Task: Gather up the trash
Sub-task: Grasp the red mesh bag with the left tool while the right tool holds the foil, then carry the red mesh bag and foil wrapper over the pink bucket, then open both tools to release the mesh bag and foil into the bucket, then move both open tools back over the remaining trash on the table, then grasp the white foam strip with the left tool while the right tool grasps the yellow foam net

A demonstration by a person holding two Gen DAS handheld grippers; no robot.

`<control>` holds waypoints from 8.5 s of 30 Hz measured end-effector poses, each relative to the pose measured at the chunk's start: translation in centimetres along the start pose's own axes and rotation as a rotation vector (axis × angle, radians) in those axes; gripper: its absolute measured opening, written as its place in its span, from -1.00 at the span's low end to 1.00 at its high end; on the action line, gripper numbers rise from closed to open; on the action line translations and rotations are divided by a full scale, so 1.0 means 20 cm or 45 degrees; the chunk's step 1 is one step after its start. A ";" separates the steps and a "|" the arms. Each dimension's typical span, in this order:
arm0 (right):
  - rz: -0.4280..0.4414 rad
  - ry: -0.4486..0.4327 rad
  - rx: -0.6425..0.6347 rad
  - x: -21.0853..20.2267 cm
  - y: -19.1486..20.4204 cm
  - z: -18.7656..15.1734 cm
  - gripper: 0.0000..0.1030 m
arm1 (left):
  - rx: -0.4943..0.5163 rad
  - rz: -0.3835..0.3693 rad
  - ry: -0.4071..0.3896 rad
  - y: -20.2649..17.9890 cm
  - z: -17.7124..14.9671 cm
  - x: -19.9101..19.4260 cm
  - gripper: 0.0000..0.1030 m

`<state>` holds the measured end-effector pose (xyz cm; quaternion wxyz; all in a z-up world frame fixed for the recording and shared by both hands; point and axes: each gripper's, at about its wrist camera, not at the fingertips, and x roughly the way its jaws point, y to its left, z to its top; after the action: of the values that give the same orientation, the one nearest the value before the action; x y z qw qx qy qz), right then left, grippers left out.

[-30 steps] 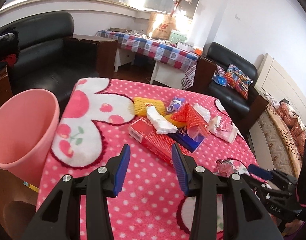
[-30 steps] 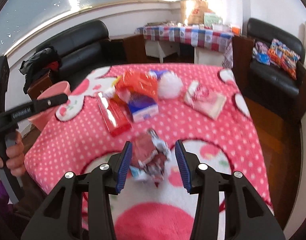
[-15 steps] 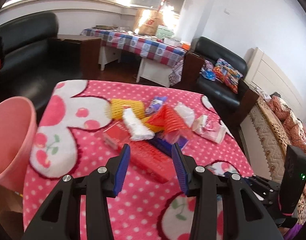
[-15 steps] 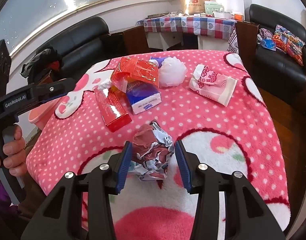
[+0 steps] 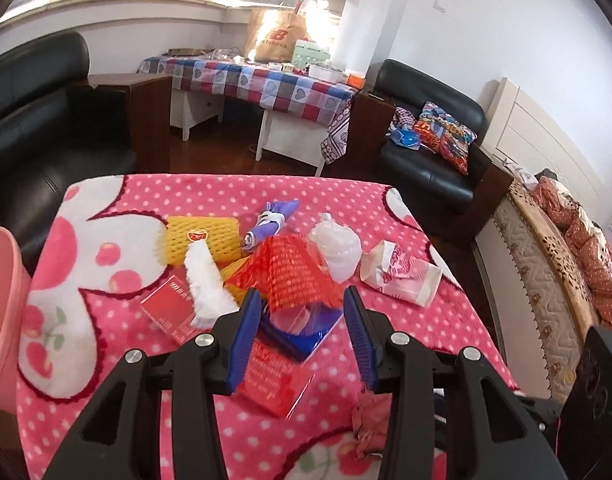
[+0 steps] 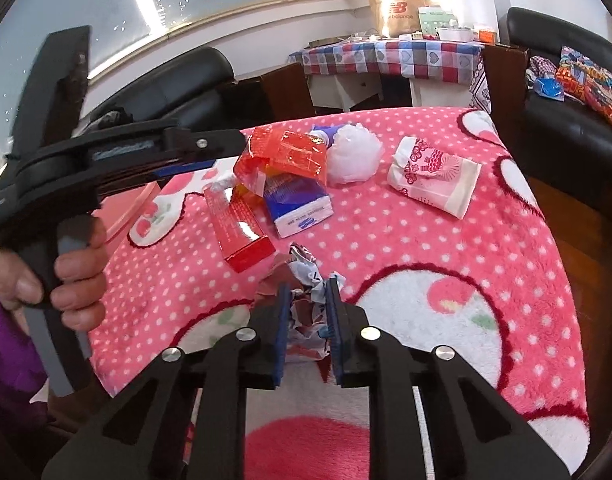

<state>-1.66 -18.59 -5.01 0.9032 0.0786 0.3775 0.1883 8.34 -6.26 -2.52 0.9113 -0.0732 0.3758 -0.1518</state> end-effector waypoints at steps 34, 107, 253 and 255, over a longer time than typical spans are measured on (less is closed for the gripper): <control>0.006 -0.125 0.000 -0.18 0.08 0.06 -0.65 | 0.026 0.064 -0.181 0.06 -0.08 -0.36 -0.98; 0.269 0.253 -0.547 1.05 1.60 0.45 -0.65 | -0.338 0.638 -0.038 1.53 -0.40 -0.66 -0.97; 0.009 -0.009 0.087 0.52 0.11 0.48 -0.89 | -0.027 0.130 -0.150 0.40 -0.24 -0.31 -0.36; 0.004 -0.034 0.068 0.48 0.13 0.48 -0.90 | -0.028 0.131 -0.156 0.40 -0.24 -0.32 -0.36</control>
<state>10.52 -12.30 -3.80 0.9056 0.1058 0.3701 0.1784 2.39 3.34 -3.75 0.9383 -0.0730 0.3242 -0.0957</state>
